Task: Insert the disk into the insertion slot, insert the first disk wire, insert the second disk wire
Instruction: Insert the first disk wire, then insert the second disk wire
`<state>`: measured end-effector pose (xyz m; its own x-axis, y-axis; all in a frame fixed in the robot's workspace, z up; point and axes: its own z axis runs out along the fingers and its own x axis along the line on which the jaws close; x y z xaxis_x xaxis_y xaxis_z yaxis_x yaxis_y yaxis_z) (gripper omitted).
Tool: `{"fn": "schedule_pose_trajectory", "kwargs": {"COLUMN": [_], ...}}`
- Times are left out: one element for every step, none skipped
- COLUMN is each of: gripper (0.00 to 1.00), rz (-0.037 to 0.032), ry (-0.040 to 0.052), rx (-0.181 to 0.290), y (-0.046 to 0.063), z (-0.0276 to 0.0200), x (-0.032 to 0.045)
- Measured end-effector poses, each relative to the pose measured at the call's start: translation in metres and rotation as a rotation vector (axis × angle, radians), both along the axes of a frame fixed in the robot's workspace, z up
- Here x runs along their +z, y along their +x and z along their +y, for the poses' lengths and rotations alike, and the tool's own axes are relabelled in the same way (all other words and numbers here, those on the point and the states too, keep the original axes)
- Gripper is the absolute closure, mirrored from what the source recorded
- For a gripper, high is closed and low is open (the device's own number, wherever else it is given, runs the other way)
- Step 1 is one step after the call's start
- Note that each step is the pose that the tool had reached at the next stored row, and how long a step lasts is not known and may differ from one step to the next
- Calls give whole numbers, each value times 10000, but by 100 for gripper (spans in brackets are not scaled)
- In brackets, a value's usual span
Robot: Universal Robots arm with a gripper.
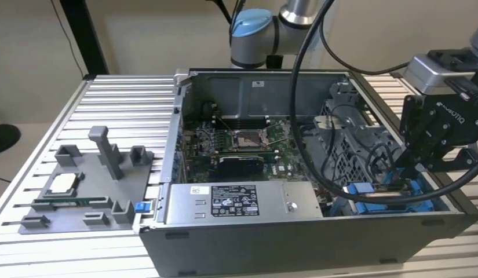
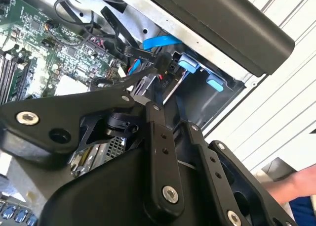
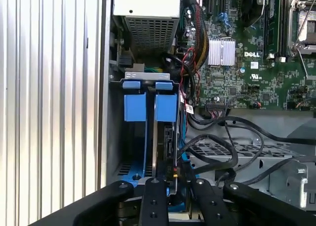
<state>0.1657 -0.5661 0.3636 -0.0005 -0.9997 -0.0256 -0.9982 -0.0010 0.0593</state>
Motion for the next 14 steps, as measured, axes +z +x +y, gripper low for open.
{"fn": "schedule_pose_trajectory", "kwargs": {"gripper": [100, 100, 100, 100, 100, 100, 100, 100, 100, 100, 100, 100, 100, 100], "rz": [0, 1, 1, 1, 1, 2, 2, 3, 2, 2, 2, 2, 3, 2], "ry": [0, 0, 0, 0, 0, 0, 0, 0, -3, -3, -1, -1, 2, 0], "rx": [0, 0, 0, 0, 0, 0, 0, 0, 0, 0, 0, 0, 0, 0], "y": [0, 0, 0, 0, 0, 0, 0, 0, 0, 0, 0, 0, 0, 0], "z": [0, 0, 0, 0, 0, 0, 0, 0, 0, 0, 2, 2, 5, 8], "x": [0, 0, 0, 0, 0, 0, 0, 2, 11, 26, 48, 72, 96, 121]}}
